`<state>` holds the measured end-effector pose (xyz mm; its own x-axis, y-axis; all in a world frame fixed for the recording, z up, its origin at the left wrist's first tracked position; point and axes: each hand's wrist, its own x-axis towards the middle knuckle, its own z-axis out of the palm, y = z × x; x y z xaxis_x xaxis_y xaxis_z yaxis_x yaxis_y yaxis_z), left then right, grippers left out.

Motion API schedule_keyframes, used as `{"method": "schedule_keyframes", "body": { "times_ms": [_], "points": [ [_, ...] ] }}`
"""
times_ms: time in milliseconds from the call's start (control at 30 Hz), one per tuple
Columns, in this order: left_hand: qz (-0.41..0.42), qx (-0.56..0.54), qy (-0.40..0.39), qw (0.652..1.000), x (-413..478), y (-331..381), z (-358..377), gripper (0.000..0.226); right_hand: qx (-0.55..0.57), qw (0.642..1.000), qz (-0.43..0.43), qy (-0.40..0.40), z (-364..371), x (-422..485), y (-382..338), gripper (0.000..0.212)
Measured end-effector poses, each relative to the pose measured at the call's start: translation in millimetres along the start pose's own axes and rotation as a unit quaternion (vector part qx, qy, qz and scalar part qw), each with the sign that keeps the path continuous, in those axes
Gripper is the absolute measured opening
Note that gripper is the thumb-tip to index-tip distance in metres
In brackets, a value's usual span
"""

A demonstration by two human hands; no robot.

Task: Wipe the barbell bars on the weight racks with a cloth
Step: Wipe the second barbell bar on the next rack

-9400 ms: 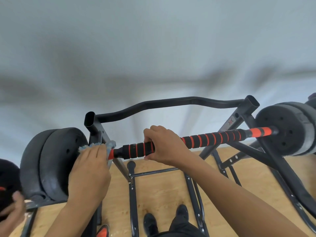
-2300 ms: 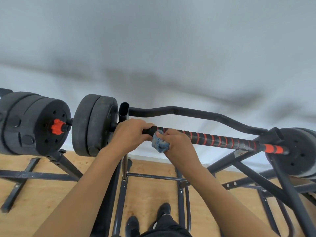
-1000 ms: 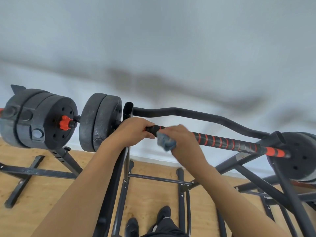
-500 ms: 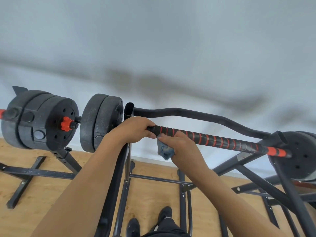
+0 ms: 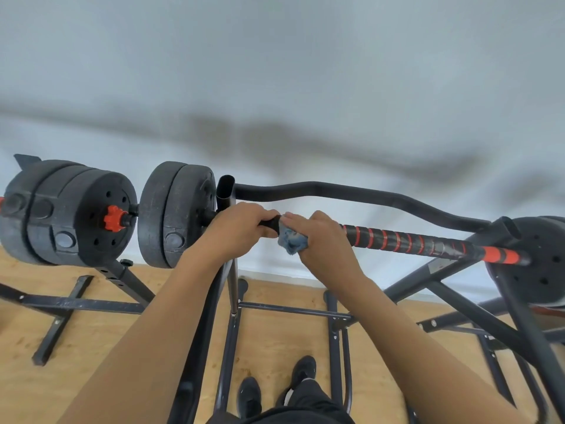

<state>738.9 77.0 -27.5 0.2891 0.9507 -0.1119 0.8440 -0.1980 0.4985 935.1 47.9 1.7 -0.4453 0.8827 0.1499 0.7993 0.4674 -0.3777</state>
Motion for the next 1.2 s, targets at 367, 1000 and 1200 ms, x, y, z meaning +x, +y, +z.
{"method": "schedule_keyframes", "body": {
  "times_ms": [367,1000,1200],
  "points": [
    [-0.016,0.002,-0.054,0.998,6.5,4.3,-8.1,0.012,0.022,0.996,0.008,0.084,-20.1,-4.2,15.7,0.029],
    [-0.048,-0.085,0.057,0.994,-21.3,11.7,-2.1,0.046,0.055,0.998,0.035,-0.001,15.4,-61.8,20.6,0.041],
    [-0.104,-0.129,0.066,0.984,-13.9,15.0,-3.9,0.032,0.104,0.99,0.041,0.084,-13.0,-49.0,17.5,0.036]
  ]
}}
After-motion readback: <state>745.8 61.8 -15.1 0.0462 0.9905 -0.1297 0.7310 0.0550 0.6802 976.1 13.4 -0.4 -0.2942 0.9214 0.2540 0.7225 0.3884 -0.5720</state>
